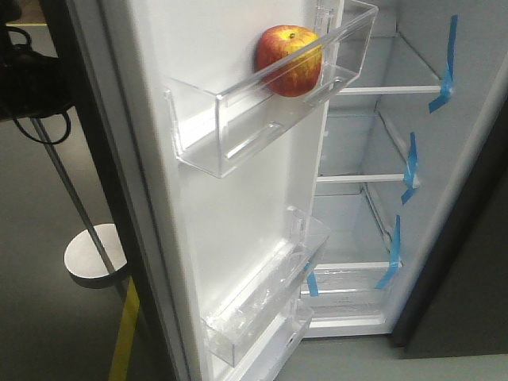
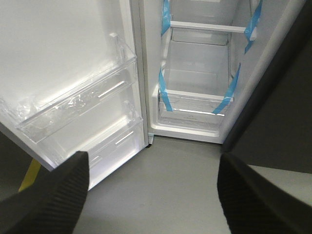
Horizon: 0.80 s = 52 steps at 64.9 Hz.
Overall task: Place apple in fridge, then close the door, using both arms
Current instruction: 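Push the refrigerator door closed with the left gripper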
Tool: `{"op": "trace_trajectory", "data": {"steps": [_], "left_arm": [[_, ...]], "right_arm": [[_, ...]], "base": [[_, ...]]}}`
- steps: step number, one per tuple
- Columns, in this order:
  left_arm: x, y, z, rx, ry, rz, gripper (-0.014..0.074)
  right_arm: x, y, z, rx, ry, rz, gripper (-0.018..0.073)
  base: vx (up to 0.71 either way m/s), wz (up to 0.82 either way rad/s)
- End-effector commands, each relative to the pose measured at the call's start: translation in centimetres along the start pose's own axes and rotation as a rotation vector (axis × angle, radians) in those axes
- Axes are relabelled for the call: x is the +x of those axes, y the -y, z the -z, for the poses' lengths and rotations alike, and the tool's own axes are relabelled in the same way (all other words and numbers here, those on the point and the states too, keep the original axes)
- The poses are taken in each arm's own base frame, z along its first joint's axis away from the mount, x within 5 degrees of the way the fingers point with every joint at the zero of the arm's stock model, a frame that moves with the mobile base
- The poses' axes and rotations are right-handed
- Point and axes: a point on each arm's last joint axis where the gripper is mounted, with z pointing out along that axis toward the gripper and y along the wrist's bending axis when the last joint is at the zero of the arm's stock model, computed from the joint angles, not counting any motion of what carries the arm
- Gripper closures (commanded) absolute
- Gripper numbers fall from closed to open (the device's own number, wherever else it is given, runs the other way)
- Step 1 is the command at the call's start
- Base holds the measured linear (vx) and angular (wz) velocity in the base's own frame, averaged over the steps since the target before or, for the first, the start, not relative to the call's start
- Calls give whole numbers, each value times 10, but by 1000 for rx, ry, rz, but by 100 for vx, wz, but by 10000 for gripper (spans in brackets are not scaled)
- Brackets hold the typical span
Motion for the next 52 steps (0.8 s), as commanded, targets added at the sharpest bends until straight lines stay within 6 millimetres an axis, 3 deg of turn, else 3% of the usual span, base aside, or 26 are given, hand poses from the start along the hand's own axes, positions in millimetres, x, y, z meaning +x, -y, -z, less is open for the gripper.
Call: {"op": "trace_trajectory", "data": {"steps": [1,22,39,52], "left_arm": [[-13,31,19,105,88,-95,51],[16,111,37,363,91,-191,51],[34,175,59,626,244,-249,51],[45,223,41,676,174,-298,51]], "right_arm": [[-10,1,3,12,68,0,39],[-9,1,3,12,64,0,39],[-9,1,3,12,64,0,39],[-9,1,3,12,64,0,39]], "base": [[0,0],[0,0],[0,0],[0,0]]}}
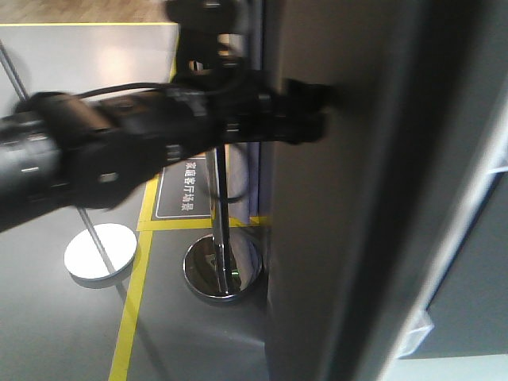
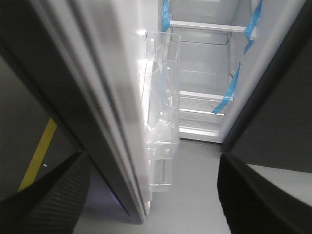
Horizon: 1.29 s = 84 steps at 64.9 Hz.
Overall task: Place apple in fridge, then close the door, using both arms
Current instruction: 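Push the refrigerator door closed with the left gripper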
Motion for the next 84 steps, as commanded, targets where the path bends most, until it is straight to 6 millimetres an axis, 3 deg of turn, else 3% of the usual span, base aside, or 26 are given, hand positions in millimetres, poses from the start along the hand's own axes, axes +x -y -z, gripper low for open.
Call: {"op": "trace_trajectory", "data": {"steps": [1,9,18,32,39,50,65,74,84], "left_arm": [[-31,28,-8,78,117,-15,51],[-37,37,-34,86,95,-15,51],[-45,38,-49,73,70,0,51],[-59,26,-40,39,72,14,52],[-63,9,-31,-23,3,73,52],[-71,-15,-8,-136,-80,28,52],[-87,-16,40,-220,-89,-72,52],[-67,-24,73,-250,-81,-57,52],[-28,-36,116,-256,-69,24,52]], "right_arm": [[-10,1,3,11,66,0,39],[-10,1,3,11,66,0,39],[-10,1,3,11,66,0,39],[-10,1,3,11,66,0,39],[-10,1,3,11,66,0,39],[-10,1,3,11,66,0,39],[-10,1,3,11,66,0,39],[-10,1,3,11,66,0,39],[-10,1,3,11,66,0,39]], "base": [[0,0],[0,0],[0,0],[0,0],[0,0],[0,0],[0,0],[0,0],[0,0]]}}
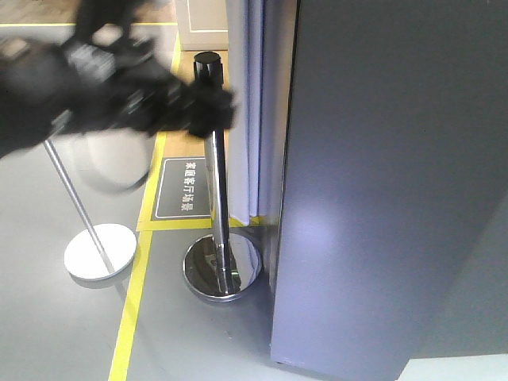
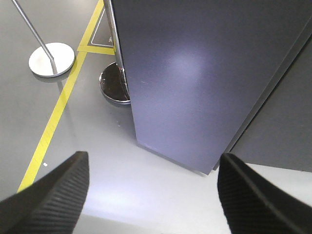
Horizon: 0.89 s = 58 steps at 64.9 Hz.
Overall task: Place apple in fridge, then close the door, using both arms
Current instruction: 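Push the refrigerator door closed with the left gripper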
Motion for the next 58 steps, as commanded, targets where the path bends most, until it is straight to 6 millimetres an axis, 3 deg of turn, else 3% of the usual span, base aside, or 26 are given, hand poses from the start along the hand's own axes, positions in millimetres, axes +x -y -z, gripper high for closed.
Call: {"op": "trace_trajectory", "data": {"steps": [1,14,27,58], "left_arm": [[4,-9,39,46,148,48,52],[43,-23,77,43,149,45,52],[69,-32,94,12,126,16,52],[77,-37,95,-36,64,0,52]], "right_arm": [[-10,1,3,10,70,-1,39],[-10,1,3,10,67,-1,39],[-10,1,3,10,67,-1,39],[-10,1,3,10,67,-1,39]], "base": [[0,0],[0,0],[0,0],[0,0]]}}
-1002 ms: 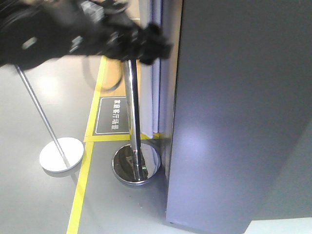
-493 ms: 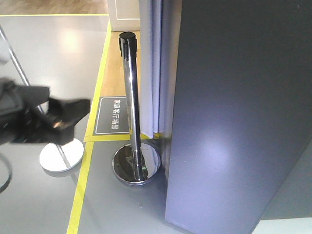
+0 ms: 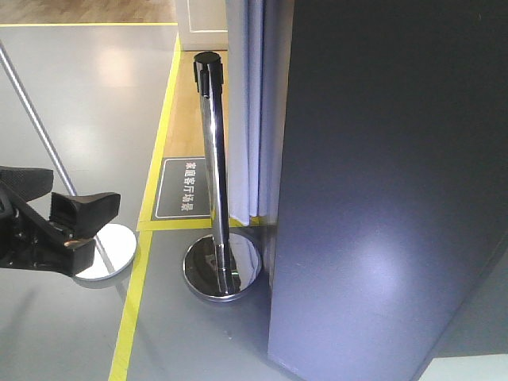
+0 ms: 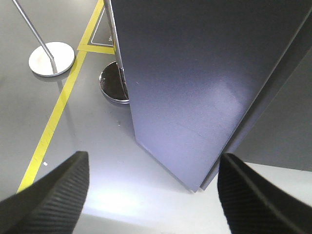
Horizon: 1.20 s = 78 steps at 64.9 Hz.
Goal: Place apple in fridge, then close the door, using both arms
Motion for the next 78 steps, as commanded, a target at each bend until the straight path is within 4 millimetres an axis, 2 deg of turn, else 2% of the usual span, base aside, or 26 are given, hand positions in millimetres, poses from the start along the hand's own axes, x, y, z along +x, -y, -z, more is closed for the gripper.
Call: {"op": "trace_trajectory", "data": {"steps": [1,22,28,34,41,59,66,78], "left_arm": [[-12,2,7,26,83,3,52],[-12,2,7,26,83,3,52],[-12,2,7,26,83,3,52],[-12,2,7,26,83,3,52],[-12,2,7,26,83,3,52],[-12,2,7,26,83,3,52],[-12,2,7,26,83,3,52],[-12,2,7,26,83,3,52]], "right_arm": [[-10,1,3,10,69,-1,39],[-11,-1,3,-4,82,-17,39],[-21,1,4,9,186,-16,39],[-41,5,3,46,352,-38,48],[-72,15,-17,102,424,-62,63],[-150,29,-84,127,412,-33,69],[-170,35,-107,137,435,-28,69],[-190,50,-145,163,451,-51,69]], "base": [[0,0],[0,0],[0,0],[0,0],[0,0],[0,0],[0,0],[0,0]]}}
